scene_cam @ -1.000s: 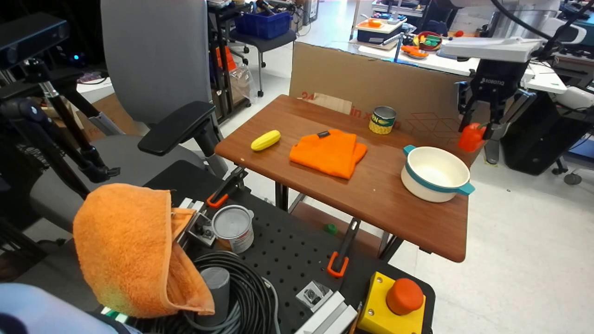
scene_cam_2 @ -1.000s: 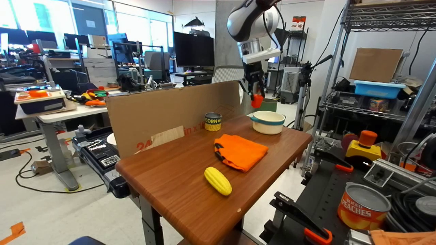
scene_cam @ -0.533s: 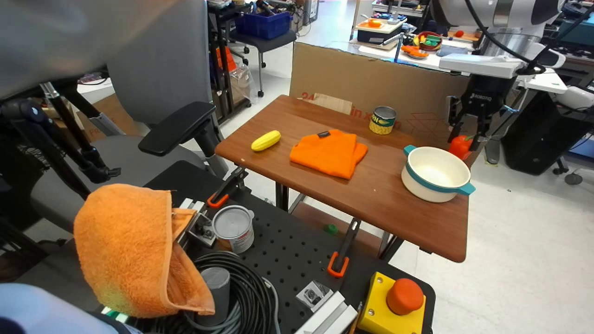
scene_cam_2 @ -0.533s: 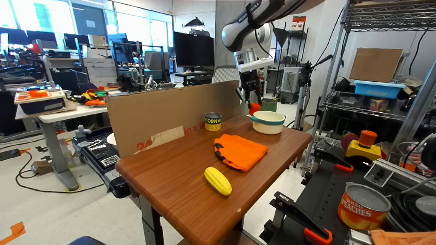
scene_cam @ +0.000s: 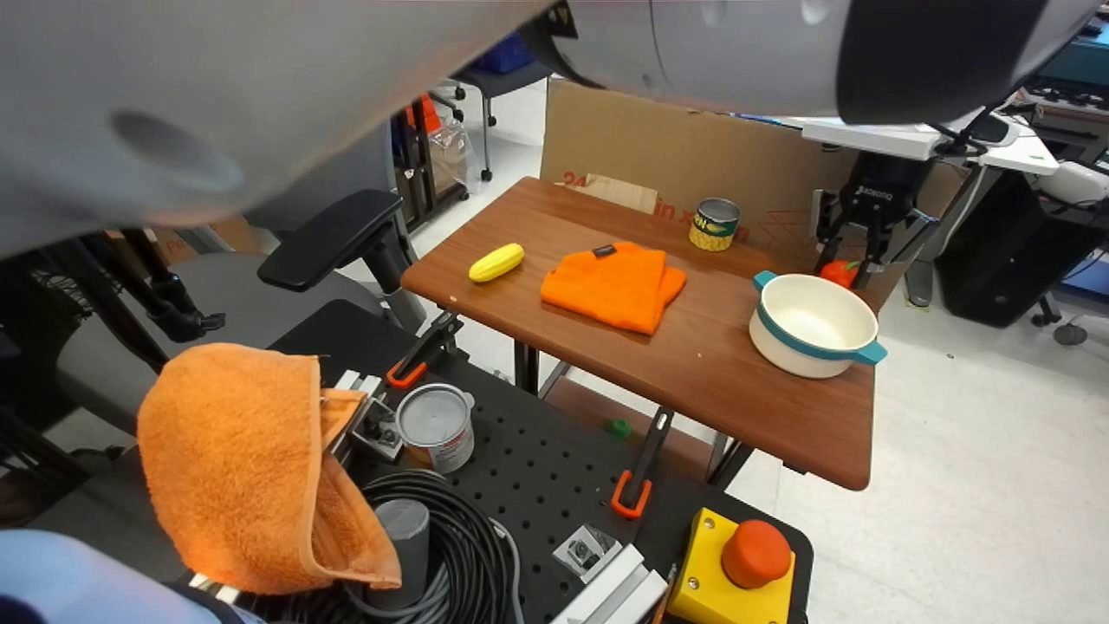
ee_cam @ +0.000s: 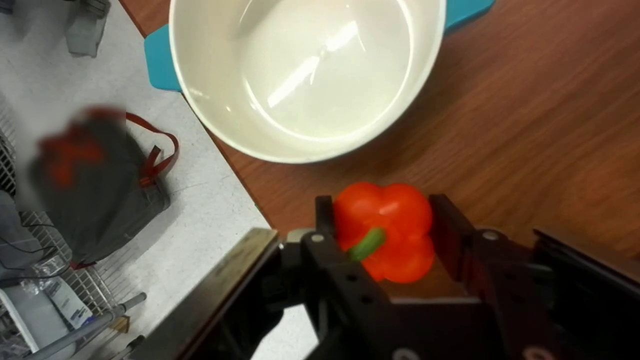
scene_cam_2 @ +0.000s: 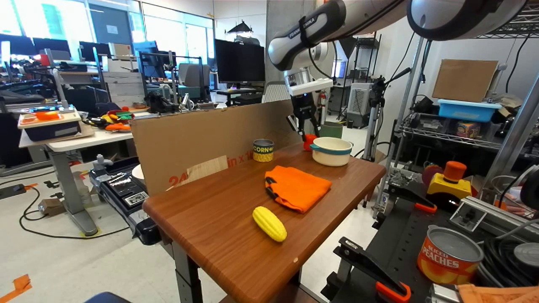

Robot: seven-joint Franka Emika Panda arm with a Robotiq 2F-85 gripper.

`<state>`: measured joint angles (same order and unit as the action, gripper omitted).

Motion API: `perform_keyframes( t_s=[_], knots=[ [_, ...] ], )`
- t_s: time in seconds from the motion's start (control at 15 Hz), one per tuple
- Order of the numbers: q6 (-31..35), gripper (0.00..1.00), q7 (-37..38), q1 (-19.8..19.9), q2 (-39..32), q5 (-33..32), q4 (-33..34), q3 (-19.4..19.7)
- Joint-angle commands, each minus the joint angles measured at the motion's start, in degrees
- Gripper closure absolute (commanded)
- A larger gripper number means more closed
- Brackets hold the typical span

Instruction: Remove the object from the bowl and place it on the table

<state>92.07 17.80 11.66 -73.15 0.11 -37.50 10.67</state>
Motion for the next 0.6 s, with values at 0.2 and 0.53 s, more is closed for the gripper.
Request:
perform_keyframes(
  t_s=[0.2, 0.53],
  knots=[
    [-1.3, 0.76, 0.4, 0.3, -4.5, 0.2, 7.3, -0.3],
    [-2.4, 0.11, -0.3, -0.6, -1.2, 0.3, 6.8, -0.4]
  ],
)
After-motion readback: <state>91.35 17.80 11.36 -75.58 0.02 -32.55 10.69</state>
